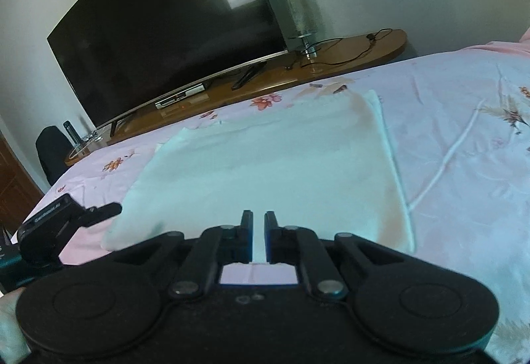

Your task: Fold small clothes

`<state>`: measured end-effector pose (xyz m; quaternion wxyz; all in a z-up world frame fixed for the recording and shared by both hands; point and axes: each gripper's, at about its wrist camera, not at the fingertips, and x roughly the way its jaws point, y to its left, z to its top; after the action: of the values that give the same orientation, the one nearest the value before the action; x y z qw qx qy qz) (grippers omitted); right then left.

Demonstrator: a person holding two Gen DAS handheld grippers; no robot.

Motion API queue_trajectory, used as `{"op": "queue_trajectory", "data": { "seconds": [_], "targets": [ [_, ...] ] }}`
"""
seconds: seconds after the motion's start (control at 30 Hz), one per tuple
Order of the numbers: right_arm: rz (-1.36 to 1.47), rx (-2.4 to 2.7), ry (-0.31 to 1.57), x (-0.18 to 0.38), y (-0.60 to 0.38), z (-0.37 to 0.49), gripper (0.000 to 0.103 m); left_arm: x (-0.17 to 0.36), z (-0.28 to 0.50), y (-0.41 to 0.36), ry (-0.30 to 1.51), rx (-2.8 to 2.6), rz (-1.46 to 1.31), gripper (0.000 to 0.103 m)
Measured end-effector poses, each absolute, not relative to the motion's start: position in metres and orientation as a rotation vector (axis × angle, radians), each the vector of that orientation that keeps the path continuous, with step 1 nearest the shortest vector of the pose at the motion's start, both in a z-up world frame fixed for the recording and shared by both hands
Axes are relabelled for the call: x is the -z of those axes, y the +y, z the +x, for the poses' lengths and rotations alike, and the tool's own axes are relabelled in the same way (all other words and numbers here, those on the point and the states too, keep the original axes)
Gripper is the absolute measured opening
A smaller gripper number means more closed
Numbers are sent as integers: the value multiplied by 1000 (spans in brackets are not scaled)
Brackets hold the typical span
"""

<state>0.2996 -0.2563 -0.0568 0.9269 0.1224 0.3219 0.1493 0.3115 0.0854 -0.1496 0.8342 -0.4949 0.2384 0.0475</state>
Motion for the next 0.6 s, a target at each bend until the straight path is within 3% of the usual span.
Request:
{"op": "queue_trajectory", "data": {
  "seconds": [0.23,0.53,0.6],
  "targets": [
    [278,-320,665,66,-247,330,9,150,340,78,461,-102,-1003,79],
    [367,-368,655,85,-239,380,2,148,358,85,405,-112,-991,78],
    [378,-377,655,88,-238,389,2,149,360,87,409,-117,-990,70]
  ]
}}
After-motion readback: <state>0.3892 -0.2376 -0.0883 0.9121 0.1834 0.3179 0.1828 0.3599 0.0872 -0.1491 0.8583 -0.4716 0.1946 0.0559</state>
